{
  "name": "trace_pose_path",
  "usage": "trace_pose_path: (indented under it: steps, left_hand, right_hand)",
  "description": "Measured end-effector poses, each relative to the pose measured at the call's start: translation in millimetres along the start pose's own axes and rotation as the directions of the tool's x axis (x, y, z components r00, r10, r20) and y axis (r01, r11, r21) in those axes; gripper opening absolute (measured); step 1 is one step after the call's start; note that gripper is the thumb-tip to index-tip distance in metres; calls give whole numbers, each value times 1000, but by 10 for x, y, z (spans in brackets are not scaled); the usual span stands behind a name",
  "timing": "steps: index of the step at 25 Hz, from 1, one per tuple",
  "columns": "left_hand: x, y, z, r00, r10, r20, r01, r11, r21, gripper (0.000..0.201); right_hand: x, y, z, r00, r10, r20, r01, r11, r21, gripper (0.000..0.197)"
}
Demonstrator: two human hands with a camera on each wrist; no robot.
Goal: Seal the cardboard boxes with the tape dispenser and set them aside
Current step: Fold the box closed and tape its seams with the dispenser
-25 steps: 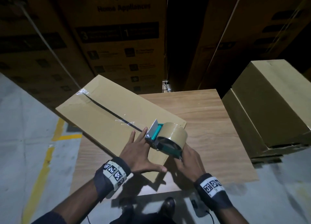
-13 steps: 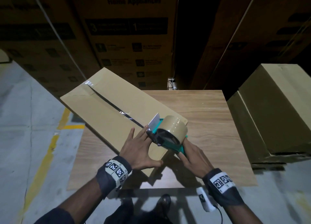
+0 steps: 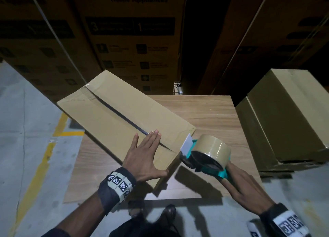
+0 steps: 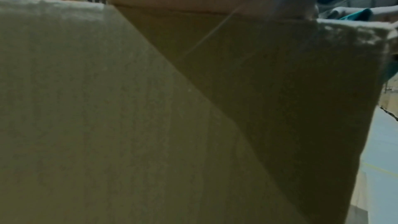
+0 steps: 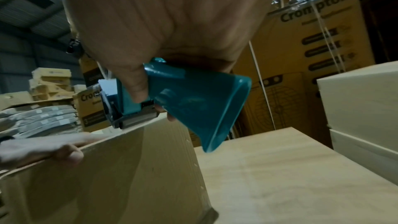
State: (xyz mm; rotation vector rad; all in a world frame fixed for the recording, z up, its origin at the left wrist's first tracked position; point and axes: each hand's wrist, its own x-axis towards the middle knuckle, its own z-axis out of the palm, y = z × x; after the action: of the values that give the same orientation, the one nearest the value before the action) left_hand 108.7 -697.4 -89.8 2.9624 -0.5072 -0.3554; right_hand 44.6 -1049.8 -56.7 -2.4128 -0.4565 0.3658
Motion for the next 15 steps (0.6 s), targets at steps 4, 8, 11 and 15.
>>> trace_pose_path:
  steps: [4, 8, 11, 15]
  left_hand:
    - [-5, 19, 2, 994, 108, -13, -108, 994, -3, 118]
    - [52, 107, -19, 956, 293, 14, -294, 956, 0, 101]
    - [126, 227, -40, 964, 263, 27, -264, 964, 18, 100]
    - [149, 342, -15, 986, 168, -22, -167, 985, 33, 90]
  right_hand:
    - [26, 52, 106, 1000, 12, -24, -12, 999, -29, 54]
    - [-14, 61, 138, 999, 23, -48, -23, 1000, -3, 52]
    - [-34, 31, 106, 998, 29, -59, -29, 1000, -9, 52]
    - [-61, 14, 83, 998, 33, -55, -34, 999, -26, 44]
